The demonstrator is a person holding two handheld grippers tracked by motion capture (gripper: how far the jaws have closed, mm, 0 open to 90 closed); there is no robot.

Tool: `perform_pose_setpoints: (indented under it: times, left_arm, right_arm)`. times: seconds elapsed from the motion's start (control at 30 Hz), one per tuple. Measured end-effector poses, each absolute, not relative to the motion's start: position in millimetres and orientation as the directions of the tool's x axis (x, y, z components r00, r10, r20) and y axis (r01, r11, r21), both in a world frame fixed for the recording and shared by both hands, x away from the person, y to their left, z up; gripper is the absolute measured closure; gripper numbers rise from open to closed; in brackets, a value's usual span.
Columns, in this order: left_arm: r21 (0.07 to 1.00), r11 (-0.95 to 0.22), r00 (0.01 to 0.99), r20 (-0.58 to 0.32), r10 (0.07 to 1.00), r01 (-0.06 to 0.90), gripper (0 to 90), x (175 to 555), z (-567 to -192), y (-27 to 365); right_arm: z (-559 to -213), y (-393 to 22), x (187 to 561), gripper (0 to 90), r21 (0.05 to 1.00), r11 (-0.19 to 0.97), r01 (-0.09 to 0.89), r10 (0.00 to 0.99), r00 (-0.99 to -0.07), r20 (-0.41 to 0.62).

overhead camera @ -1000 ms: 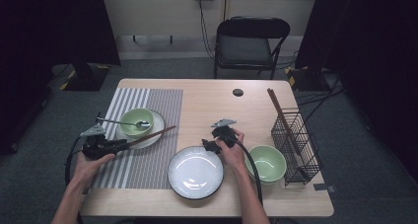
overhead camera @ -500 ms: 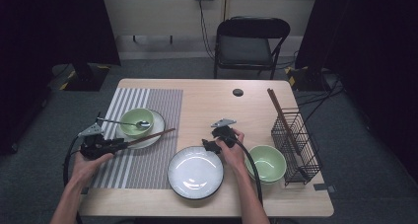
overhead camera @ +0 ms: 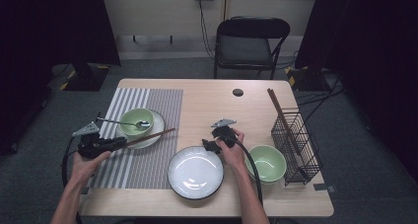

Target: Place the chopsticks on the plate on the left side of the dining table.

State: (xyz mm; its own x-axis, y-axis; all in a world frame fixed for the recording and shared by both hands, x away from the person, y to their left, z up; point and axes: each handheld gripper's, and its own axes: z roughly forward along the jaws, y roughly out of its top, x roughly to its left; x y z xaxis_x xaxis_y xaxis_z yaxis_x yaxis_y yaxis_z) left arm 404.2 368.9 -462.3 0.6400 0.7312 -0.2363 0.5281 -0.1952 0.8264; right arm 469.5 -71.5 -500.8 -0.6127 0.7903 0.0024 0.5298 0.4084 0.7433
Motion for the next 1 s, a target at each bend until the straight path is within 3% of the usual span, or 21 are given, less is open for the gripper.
perform_pose_setpoints:
  times: [0.17, 1.0]
  left_arm:
    - [0.812, -0.21, 0.652, -0.251, 0.715, 0.544, 85.5, 406, -468, 361]
    - [0.79, -0.228, 0.627, -0.237, 0.742, 0.569, 84.3, 410, -478, 361]
  right_arm:
    - [-501, -72, 469, 21.0, 0.743, 0.409, 0.53, 0.79, -0.613, 0.002]
    - [-501, -72, 469, 21.0, 0.743, 0.409, 0.53, 0.79, -0.613, 0.003]
